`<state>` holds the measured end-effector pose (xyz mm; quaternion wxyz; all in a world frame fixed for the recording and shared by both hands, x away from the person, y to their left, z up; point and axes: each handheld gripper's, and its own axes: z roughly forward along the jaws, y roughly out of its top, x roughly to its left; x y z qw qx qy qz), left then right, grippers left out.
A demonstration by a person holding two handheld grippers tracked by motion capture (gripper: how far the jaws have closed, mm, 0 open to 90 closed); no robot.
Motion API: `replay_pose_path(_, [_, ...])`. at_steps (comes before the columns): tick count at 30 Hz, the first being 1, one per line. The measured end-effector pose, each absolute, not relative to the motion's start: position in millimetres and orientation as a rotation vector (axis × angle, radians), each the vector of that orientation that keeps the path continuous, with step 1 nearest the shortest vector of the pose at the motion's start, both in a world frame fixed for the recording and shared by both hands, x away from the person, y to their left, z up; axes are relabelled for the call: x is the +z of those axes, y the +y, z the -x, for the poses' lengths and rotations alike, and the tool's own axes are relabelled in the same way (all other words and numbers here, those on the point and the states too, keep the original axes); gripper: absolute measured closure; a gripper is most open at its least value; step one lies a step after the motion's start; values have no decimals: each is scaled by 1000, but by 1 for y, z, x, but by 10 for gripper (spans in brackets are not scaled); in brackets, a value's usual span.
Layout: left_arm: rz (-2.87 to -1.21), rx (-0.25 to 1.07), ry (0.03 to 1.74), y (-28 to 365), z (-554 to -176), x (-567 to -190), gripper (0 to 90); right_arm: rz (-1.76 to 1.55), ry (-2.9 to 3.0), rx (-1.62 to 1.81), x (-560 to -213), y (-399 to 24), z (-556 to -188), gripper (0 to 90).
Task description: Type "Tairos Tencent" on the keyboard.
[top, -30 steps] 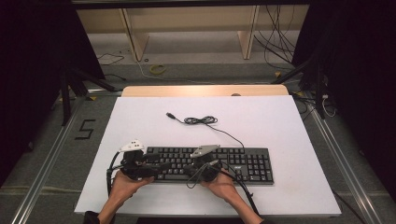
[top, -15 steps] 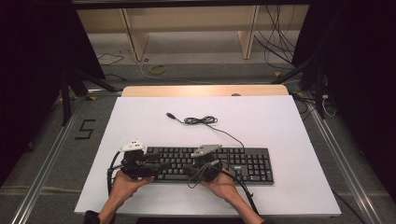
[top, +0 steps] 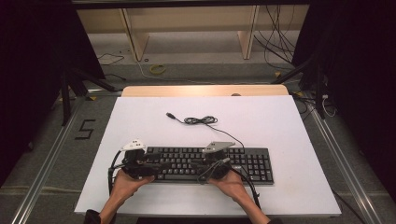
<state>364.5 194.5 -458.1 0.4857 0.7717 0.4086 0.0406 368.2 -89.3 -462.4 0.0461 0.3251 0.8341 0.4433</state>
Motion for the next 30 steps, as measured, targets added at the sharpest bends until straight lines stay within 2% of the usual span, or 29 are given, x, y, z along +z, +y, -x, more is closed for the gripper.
replay_pose_path(7, [-1885, 93, 992, 191, -367, -459, 336, -989, 2534, 1410, -457, -98, -365, 679])
replay_pose_path(16, [-1899, 88, 984, 187, -371, -460, 355, -997, 2517, 1446, -454, -107, -359, 573])
replay_pose_path(30, [-1931, 79, 973, 180, -377, -462, 380, -1052, 2453, 1490, -452, -135, -353, 497])
